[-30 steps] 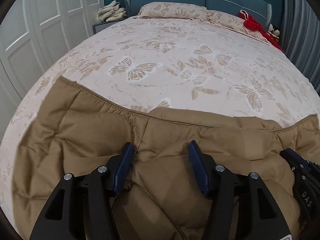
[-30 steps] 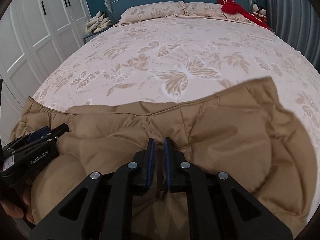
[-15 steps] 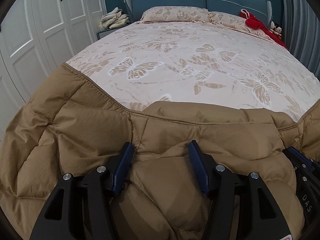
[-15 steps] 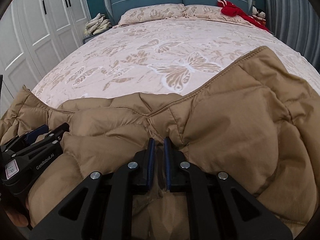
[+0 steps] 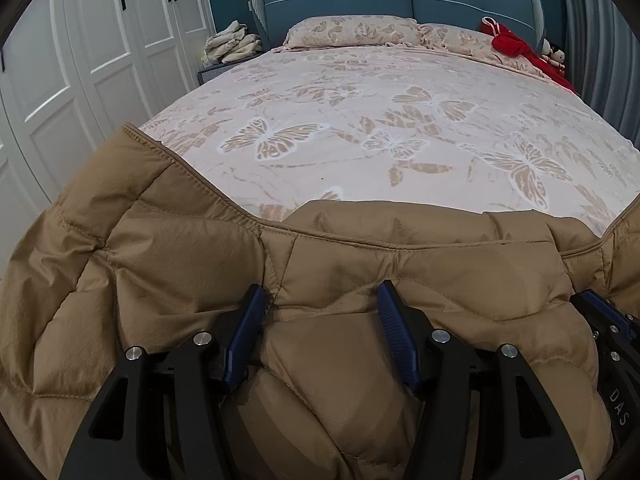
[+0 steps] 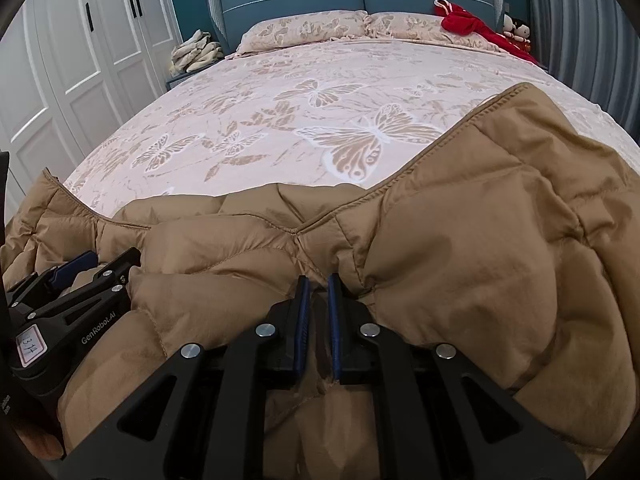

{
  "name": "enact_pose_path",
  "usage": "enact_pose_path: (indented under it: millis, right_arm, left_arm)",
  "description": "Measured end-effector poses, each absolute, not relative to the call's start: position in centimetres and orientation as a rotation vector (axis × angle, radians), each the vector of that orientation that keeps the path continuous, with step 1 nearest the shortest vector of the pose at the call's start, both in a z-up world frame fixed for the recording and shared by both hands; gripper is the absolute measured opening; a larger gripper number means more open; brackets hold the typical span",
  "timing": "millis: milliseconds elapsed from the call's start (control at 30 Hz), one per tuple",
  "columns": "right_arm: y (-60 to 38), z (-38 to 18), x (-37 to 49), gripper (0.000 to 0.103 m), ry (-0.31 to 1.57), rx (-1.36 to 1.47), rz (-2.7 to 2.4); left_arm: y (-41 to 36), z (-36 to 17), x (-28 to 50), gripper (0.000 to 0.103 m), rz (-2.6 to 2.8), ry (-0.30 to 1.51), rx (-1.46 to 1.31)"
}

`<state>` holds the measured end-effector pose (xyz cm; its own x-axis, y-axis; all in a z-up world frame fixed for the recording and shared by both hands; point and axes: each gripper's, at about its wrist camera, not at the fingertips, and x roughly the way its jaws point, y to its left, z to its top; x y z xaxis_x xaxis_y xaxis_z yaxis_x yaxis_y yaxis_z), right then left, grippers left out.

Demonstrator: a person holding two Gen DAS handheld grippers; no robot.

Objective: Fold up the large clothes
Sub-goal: 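Grasp the coat's quilted edge with both tools side by side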

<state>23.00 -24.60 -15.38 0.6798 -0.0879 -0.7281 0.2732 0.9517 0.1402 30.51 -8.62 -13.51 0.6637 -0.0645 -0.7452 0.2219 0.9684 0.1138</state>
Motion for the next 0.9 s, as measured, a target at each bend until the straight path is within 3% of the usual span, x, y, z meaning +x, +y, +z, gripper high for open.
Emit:
enact_pose_path:
  millis: [600,767,833,900]
  right_arm:
    - [-24.3,-15.4,23.4,0.007,0.808,0.222,-0.218]
    - [-23.7,-11.5,22.6,0.012,0.868,0.227,-0.209]
    - [-22.4,-8.7,20.6,0.012,0.829,0.250,-0.168]
    - [-20.4,-7.1,18.9,0.012,0.821,0.240,-0.123]
  left_arm:
    - [-8.2,-13.1,30.9,0.058,-0.187,0.861,0.173]
    - [-2.4,-8.1,28.9,0.059,-0.246,0.921,0.021]
    - [1.4,-5.7,26.9,0.067,-0.221,0.894,-0.026]
    - [5.2,-4.5,25.3,0.069,-0.169,0.894,-0.069]
